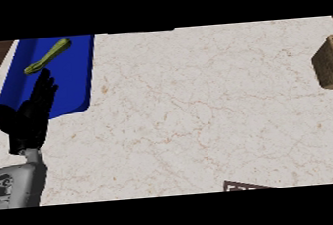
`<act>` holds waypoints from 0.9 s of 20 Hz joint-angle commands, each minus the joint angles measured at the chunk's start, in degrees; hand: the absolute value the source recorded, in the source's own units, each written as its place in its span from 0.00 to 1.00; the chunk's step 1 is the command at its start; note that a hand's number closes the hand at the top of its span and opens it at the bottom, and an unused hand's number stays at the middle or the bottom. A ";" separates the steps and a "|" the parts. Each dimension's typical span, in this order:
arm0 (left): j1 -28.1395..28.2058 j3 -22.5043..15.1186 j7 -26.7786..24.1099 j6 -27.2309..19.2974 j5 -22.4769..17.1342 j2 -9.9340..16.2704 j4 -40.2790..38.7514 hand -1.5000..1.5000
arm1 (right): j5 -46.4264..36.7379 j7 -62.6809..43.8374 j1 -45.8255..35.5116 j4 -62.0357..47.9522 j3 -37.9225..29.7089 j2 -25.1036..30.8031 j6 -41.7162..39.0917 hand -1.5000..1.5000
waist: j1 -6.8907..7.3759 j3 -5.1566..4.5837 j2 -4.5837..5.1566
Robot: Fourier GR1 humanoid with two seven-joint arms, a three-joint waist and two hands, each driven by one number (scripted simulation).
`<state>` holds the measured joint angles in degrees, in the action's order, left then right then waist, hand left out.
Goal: Pick the pear from the placemat and place it in the basket
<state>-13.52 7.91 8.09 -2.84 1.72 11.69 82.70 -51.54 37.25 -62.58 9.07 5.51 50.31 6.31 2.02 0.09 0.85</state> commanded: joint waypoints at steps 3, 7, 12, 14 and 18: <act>-0.77 -0.83 -0.15 -0.72 0.93 -1.11 -1.23 0.50 | -1.01 -0.73 1.19 -1.53 -0.14 -2.27 0.00 1.00 | -0.14 0.00 -0.03; -0.41 0.11 -0.44 0.03 -0.32 -0.70 -0.27 0.50 | -2.01 -3.21 -0.35 -3.34 0.16 -0.23 -3.70 1.00 | 0.37 0.01 0.10; 1.08 0.82 0.99 2.02 -1.49 0.74 0.74 0.50 | -2.55 -7.40 1.56 -4.07 0.19 -0.52 -3.96 1.00 | -0.14 -0.01 -0.15; -3.28 0.29 -0.56 -0.66 0.57 -0.63 -2.79 0.50 | -1.60 -6.70 -0.25 -4.32 -0.98 0.94 -4.67 0.00 | -0.04 0.03 0.35; -1.26 1.09 2.83 1.37 -0.85 1.60 1.30 0.50 | 4.43 -4.05 -1.44 -3.71 -6.80 0.48 -7.10 0.00 | -0.09 0.04 -0.09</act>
<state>-13.99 8.07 10.39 -2.38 1.41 11.95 84.53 -50.77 31.93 -62.55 5.21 2.39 50.37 1.49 2.12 0.14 0.82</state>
